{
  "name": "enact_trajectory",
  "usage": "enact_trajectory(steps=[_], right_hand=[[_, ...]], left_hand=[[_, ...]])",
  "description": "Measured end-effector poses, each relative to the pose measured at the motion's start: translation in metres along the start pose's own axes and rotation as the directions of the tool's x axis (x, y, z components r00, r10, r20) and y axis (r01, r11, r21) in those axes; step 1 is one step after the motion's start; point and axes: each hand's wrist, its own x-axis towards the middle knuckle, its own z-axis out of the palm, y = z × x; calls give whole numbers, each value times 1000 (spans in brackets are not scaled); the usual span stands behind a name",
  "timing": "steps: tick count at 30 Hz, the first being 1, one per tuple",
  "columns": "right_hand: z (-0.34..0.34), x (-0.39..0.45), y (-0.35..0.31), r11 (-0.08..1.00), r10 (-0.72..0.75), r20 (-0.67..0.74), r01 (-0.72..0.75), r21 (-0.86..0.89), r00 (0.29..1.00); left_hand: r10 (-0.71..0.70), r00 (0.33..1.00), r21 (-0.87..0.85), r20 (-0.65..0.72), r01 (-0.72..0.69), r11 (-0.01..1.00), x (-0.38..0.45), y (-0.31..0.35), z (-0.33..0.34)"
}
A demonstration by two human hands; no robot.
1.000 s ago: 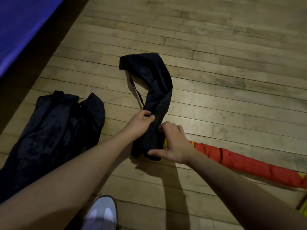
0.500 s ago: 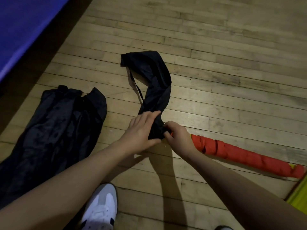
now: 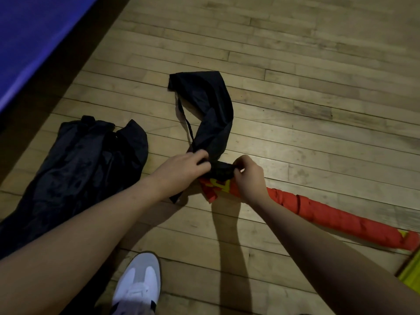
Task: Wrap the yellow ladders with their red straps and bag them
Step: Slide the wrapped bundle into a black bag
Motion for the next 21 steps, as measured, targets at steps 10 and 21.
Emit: enact_trajectory(steps=[10,21], right_hand=[[-1,-2,46,843,-102,377,282,-458,920],[-20,-18,47,738,-296,512,533,-414,807]], left_hand=[[-326,923,-34,205,340,940,24,-8,7],[-363,912,-341,189,408,847,48,-22,1]])
